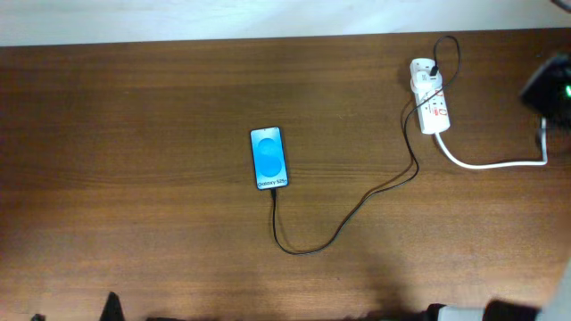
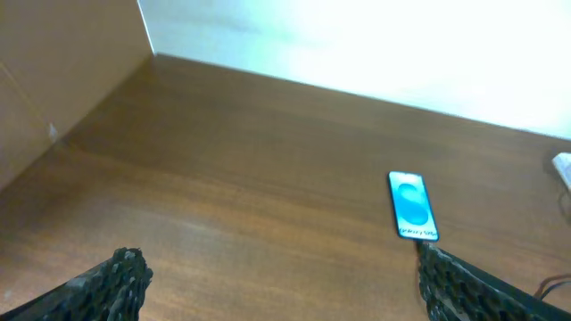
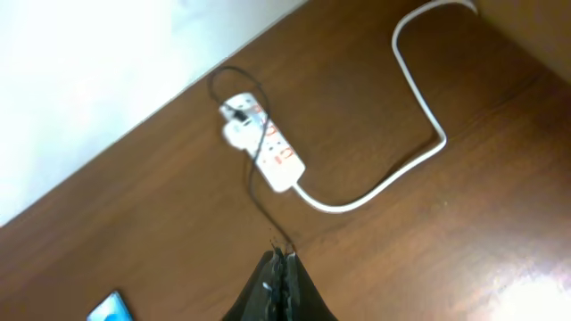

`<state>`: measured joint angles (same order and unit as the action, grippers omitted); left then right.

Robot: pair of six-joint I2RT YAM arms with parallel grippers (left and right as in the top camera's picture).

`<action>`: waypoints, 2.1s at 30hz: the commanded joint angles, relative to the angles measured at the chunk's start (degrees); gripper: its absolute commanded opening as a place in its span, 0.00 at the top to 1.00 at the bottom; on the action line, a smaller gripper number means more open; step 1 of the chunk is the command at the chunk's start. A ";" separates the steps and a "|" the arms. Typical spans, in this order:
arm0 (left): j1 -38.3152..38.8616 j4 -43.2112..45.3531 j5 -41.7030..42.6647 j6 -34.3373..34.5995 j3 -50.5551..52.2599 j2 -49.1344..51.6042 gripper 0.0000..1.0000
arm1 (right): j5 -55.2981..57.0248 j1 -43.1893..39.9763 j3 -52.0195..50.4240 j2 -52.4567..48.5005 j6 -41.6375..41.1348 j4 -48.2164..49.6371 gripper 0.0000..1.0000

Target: Plug charger to phone and switch on socket

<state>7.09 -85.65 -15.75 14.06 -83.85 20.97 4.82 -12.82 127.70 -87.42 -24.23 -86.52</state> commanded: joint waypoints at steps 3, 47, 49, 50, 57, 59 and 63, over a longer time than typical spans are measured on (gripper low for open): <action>0.02 -0.33 -0.55 -1.09 0.46 0.15 0.01 | -0.72 1.95 0.42 11.28 -0.22 -5.33 0.94; 0.02 -0.57 -0.55 -1.11 0.46 0.15 0.01 | 0.57 6.47 -41.07 62.27 0.22 -0.20 0.02; 0.02 -0.57 -0.57 -1.11 0.46 0.15 0.01 | 0.57 6.43 -46.71 65.37 0.22 -2.38 0.02; 0.02 -0.57 -0.57 -1.11 0.46 0.15 0.01 | 0.57 6.43 -48.83 66.49 0.22 -3.34 0.02; 0.02 -0.57 -0.57 -1.11 0.46 0.15 0.01 | -0.31 6.43 -62.47 73.66 -0.02 -6.34 0.02; 0.02 -0.57 -0.57 -1.11 0.46 0.15 0.01 | -0.50 6.43 -64.54 74.36 -0.02 -6.34 0.02; 0.02 -0.57 -0.57 -1.11 0.46 0.15 0.01 | -0.72 6.43 -65.94 74.44 -0.02 -6.32 0.02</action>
<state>7.09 -86.30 -15.73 13.85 -83.40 20.84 4.45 -6.81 62.46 -13.47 -24.03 -93.03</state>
